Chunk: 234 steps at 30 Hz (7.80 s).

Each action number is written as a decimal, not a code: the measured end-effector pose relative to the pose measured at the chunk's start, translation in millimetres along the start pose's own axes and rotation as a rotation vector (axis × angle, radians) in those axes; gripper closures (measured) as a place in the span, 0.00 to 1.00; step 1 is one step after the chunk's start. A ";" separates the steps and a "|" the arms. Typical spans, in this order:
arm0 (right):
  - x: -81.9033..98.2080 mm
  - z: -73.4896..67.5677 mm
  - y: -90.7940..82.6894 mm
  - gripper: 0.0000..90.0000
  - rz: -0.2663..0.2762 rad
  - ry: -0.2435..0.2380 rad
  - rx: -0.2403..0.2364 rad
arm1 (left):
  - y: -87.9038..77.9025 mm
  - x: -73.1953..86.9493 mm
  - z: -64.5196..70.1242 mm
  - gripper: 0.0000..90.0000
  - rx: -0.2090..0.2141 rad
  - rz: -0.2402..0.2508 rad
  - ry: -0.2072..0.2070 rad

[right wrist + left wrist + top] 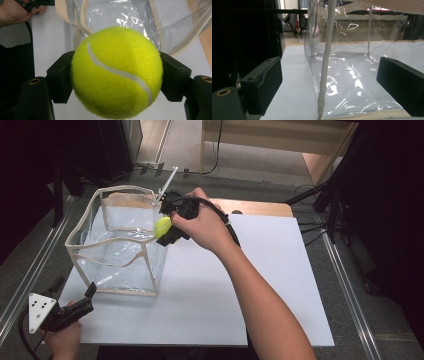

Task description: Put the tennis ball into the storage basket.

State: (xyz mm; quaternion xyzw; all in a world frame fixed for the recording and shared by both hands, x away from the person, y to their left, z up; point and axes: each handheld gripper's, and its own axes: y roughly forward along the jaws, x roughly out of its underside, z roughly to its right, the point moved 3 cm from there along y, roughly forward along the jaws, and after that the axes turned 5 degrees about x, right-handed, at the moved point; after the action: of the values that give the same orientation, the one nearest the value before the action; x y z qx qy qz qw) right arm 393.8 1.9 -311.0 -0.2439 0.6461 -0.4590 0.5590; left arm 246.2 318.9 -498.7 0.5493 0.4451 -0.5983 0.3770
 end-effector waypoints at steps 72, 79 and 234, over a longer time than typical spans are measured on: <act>-39.4 28.8 69.1 0.23 -0.125 -0.025 0.026 | -0.6 -0.6 -1.4 0.08 0.005 0.000 -0.018; -43.3 28.1 52.5 0.00 -0.015 0.006 0.036 | -0.7 -0.7 -1.5 0.08 0.006 0.000 -0.020; 342.2 -46.0 22.5 0.00 0.394 0.523 0.359 | 0.5 1.0 2.8 0.08 0.004 -0.016 0.025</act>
State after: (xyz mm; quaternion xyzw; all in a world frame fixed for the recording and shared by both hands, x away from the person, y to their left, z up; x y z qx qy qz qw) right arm 267.1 -256.4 -503.2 0.1126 0.7109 -0.4952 0.4865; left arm 245.7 316.1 -499.7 0.5540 0.4529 -0.5954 0.3654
